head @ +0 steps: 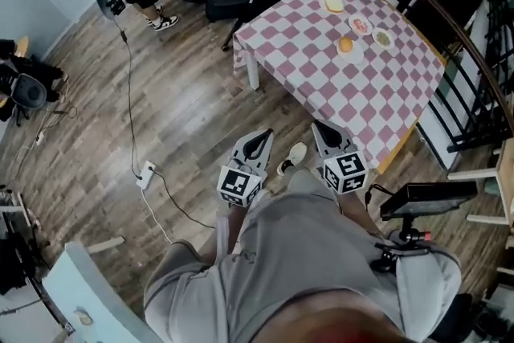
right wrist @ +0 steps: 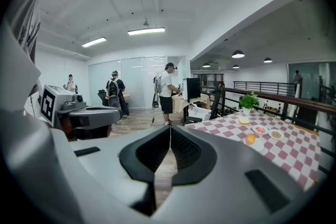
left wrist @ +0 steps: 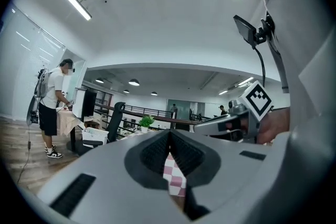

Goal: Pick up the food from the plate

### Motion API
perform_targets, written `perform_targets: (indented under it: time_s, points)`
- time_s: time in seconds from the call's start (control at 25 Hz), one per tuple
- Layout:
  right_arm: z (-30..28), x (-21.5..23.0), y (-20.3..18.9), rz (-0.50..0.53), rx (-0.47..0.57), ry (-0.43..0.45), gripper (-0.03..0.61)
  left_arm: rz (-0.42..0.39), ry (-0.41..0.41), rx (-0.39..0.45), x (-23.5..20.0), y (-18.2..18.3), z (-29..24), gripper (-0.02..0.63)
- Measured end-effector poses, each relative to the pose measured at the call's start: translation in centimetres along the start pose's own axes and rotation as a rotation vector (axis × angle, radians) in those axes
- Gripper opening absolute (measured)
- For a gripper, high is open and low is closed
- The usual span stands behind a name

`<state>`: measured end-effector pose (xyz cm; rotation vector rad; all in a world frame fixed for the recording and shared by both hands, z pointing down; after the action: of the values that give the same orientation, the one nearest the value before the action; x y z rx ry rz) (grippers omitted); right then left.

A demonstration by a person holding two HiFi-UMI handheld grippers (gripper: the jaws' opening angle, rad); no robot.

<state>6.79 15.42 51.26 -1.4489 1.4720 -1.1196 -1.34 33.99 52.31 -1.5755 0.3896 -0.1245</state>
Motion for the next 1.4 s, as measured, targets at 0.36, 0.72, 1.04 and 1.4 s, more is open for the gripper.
perform_targets:
  time_s: [0.36,0.72,1.04,1.4]
  points:
    - [-8.7,5.4,4.0,0.031,0.058,0.119,0.015,0.103,0.227,-0.077,-4.1,-1.8,-1.8,0.005]
    - [-14.0,15.4,5.8,0.0,0.122,0.052,0.015,-0.029,0.14,-0.061,-9.2,1.9,-14.9,0.005]
    - [-13.4,24.8,6.0,-0.036,0.155,-0.108,0.015,-0.051,-0.096,-0.083,-8.2,2.0,-28.7,0.005]
    - [-7.4,31.3,4.4,-0.091,0.178,-0.418,0.015,0.014,-0.363,-0.066,-3.4,2.7,-39.6,0.005]
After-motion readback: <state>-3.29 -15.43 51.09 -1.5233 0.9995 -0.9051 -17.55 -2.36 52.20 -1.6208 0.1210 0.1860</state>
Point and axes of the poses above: the fingertips, and each gripper's own axes: z backward along the fingers, x to its right, y out of its top, the point moved 7 cm from there along z, backward along the fingers, and after that the axes turned 1 degree about z, right-handed, at the moved point
